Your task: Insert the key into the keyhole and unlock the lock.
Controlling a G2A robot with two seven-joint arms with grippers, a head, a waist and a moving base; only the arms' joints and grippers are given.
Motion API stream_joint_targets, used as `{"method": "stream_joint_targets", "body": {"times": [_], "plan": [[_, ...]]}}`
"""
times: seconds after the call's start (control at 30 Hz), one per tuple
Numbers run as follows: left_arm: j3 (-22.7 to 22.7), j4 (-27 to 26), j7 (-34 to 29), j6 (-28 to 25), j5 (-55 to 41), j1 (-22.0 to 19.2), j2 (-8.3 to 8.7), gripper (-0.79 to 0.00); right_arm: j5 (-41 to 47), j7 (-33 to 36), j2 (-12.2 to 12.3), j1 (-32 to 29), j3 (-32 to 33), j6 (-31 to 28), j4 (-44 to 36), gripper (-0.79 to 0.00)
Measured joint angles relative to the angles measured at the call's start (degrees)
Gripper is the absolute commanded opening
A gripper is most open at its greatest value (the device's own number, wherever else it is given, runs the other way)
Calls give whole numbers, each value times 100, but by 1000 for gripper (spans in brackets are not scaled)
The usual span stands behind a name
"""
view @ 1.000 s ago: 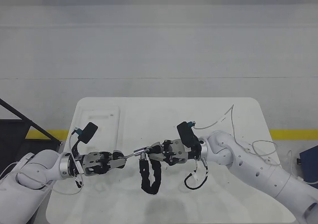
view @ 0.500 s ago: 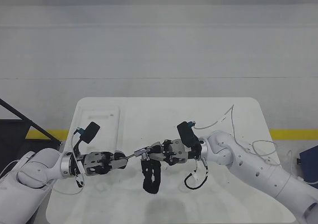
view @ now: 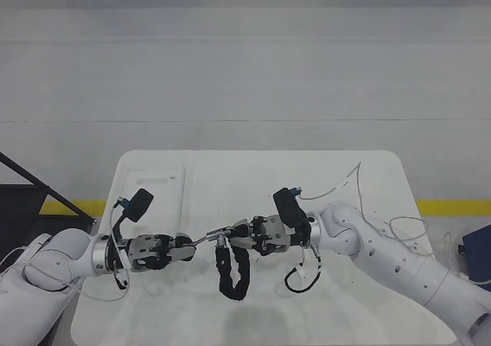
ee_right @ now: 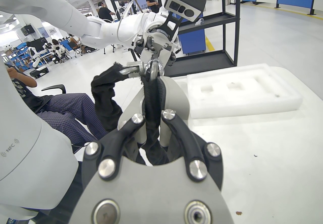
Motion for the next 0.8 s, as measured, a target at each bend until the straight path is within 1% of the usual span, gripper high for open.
{"method": "stream_joint_targets", "body": {"times": [0.47, 0.63, 0.8], "plan": [[-82, -151, -148, 147, 491, -60, 65, -785, 0, 0, 0, 0, 0, 0, 0, -785], [-283, -185, -257, 255, 352, 30, 142, -785, 0, 0, 0, 0, 0, 0, 0, -785], [-427, -394, -412, 409, 98, 95, 255, -785, 0, 0, 0, 0, 0, 0, 0, -785]]}}
